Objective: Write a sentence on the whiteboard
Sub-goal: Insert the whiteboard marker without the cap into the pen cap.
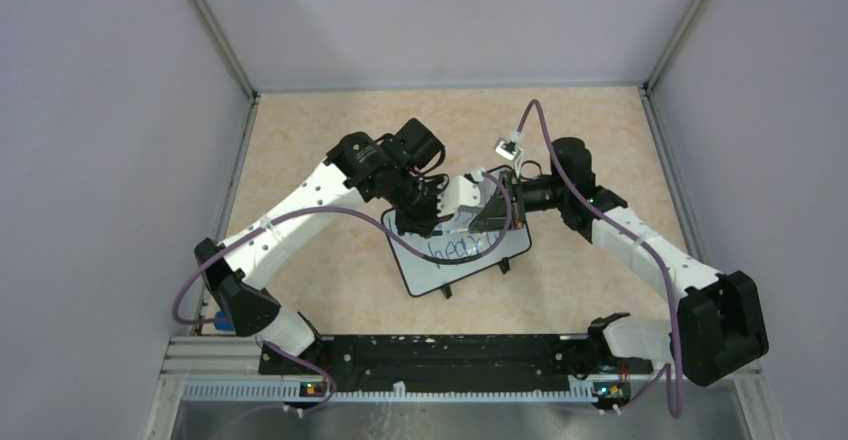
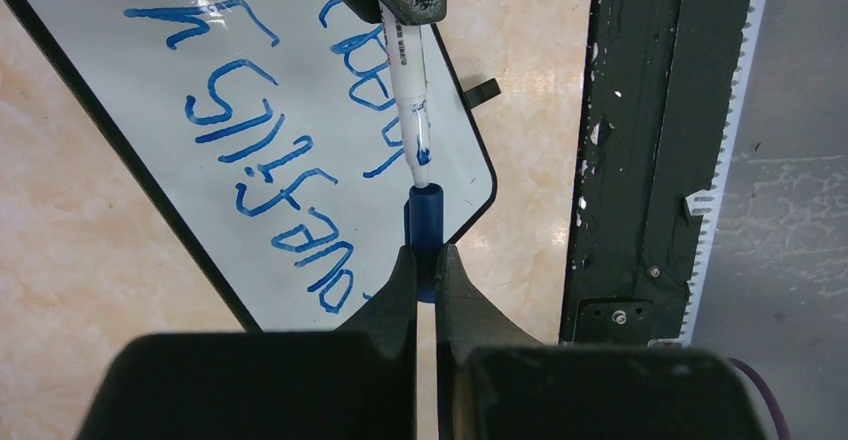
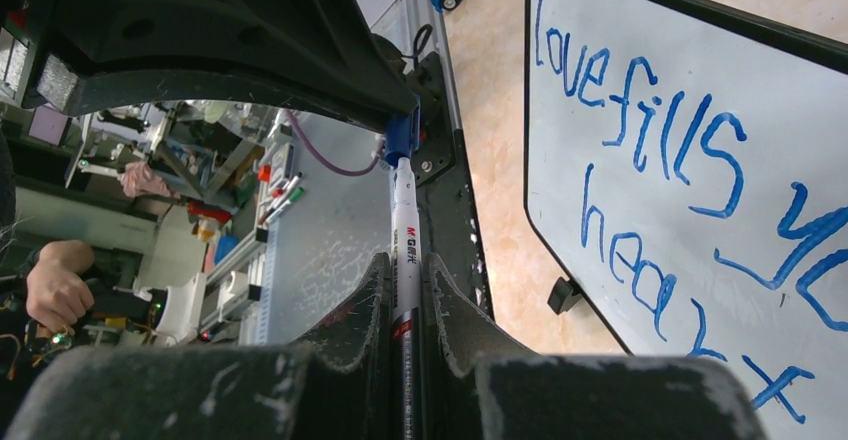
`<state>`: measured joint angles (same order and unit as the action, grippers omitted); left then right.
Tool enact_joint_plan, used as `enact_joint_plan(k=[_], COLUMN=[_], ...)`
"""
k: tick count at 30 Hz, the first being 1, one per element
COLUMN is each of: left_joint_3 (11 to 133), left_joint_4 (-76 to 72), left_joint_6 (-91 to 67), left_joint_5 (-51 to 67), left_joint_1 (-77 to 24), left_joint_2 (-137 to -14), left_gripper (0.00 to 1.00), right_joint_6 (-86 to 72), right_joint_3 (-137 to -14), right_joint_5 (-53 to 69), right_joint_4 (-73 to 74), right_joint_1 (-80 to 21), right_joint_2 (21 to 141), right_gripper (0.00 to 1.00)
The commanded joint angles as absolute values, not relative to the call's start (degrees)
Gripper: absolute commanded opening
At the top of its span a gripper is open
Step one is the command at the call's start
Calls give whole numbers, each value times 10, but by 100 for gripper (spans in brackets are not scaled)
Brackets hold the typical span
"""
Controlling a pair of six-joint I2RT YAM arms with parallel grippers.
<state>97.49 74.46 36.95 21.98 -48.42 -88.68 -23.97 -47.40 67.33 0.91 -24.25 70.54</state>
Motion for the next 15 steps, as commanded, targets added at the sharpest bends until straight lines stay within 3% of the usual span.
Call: enact_joint_plan(k=[1,15], left_joint_3=[1001,1035], left_joint_4=[725,708], left_joint_6=[355,342], left_joint_5=[234,228], left_joint_1=[-487,-493], left_joint_2=[-896,-927], left_gripper=[0,0], right_joint_6=[-224,-235], right_joint_3=[-502,-497], right_joint_5=[670,665], right_joint_4=[-7,-35], right_joint_1=[-253,-269], right_joint_2=[710,727], right_gripper=[0,0])
